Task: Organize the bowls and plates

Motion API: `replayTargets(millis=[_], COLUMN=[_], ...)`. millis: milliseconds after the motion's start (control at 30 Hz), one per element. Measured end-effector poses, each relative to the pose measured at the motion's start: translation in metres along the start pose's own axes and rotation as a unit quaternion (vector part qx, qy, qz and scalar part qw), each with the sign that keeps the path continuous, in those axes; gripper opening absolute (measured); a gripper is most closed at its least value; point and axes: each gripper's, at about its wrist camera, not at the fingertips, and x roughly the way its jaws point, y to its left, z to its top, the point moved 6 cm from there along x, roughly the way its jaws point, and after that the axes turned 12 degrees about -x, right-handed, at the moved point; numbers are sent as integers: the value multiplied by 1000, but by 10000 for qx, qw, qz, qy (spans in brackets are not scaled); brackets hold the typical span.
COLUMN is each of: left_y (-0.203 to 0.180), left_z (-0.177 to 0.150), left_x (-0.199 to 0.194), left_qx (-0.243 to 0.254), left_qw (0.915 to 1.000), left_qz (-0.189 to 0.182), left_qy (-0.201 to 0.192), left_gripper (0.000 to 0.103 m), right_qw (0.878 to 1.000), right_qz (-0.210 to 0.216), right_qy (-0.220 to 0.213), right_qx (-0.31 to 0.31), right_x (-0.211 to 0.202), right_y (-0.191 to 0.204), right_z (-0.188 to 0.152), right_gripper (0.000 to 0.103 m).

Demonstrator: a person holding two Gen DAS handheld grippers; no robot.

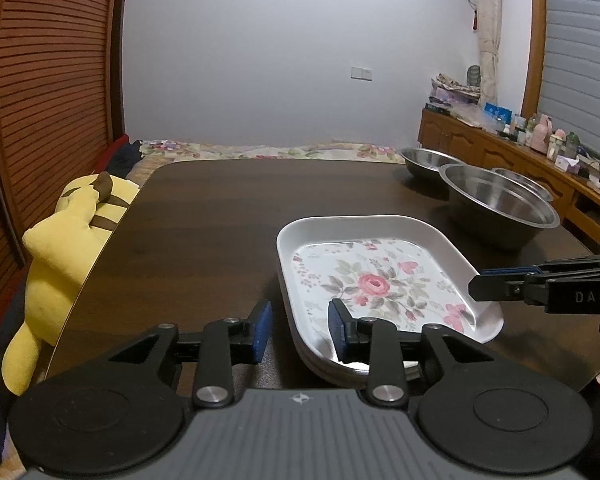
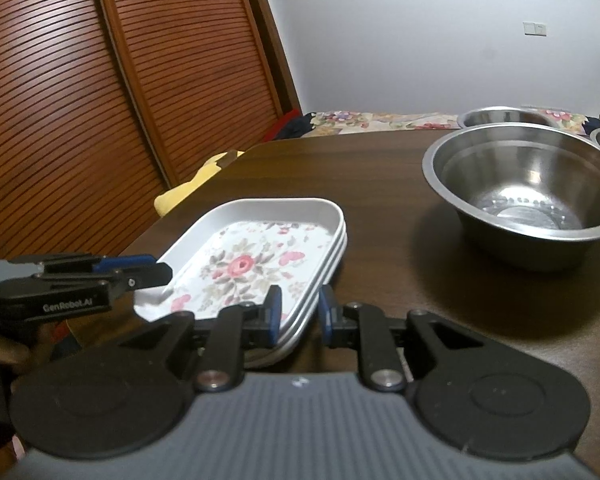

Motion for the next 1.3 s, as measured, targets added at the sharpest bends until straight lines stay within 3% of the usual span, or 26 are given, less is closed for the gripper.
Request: replayTargets(millis=[300, 533, 633, 700, 933, 1000, 1200, 1300], left_y=[-1, -12, -21, -29, -64, -74, -106, -122], left_z=[5, 21, 30, 35, 47, 49, 60, 64], left_x=[0, -1, 0, 2, 14, 18, 39, 52], left_qx=[4, 71, 114, 161, 316, 342, 335, 283], left_qw=[10000, 9997, 9993, 9990, 9973, 9967, 9947, 9941], left_qz=[21, -73, -167, -226, -510, -586, -872, -966], left_qy=[-66, -240, -311, -357, -434, -444, -421, -396], left_gripper=[34, 42, 46, 47, 57, 57, 59, 59], right_qw=[10000, 9994, 9985, 9973, 9909, 9883, 9795, 9777], right_qz=[-18, -138, -314, -485, -1078, -1269, -1835, -1919], right_qy=[-57, -296, -447, -550, -783, -826, -809, -801], right_qx=[46, 92, 83, 73, 178, 177, 172, 301], right_x=[-3, -19, -31, -41, -67, -71, -70, -64], right_y=[-4, -17, -31, -42, -89, -102, -143, -162], right_z=[2, 13, 20, 25, 28, 27, 19, 15], right_gripper=[21, 22, 27, 37, 43, 50, 50, 50])
